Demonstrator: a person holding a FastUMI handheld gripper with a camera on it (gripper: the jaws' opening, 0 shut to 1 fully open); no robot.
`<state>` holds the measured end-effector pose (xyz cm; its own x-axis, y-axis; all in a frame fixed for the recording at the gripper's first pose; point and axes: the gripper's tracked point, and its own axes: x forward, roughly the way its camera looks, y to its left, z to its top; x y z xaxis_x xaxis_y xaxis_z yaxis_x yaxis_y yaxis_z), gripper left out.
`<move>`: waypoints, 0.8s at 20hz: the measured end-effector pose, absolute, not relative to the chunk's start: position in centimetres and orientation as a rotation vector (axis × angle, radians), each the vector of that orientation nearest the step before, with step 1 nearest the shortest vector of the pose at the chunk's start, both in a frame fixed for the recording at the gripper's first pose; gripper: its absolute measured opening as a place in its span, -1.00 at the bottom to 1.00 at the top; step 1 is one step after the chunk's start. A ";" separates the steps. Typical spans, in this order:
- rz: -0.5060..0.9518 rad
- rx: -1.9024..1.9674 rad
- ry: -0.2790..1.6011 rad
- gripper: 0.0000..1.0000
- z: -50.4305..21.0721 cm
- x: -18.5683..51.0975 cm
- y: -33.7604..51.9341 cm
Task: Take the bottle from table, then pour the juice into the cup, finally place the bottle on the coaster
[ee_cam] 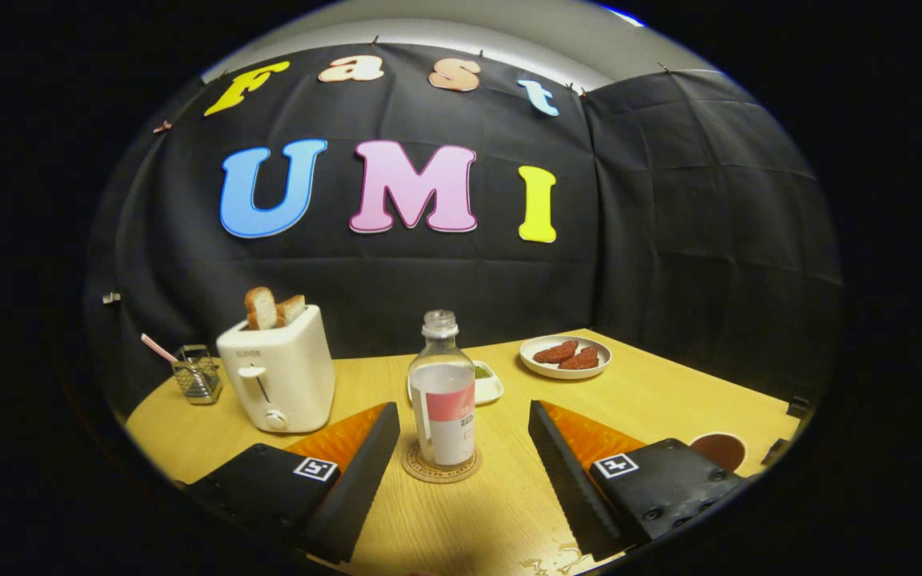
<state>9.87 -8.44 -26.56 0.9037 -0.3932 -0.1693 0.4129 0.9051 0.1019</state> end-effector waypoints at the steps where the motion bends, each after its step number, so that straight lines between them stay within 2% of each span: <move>1: -0.409 0.139 0.131 0.98 -25.1 8.8 -8.5; 8: -0.305 0.102 0.053 0.99 -16.0 4.6 -8.3; 16: -0.199 0.076 -0.003 0.99 -9.8 2.1 -8.4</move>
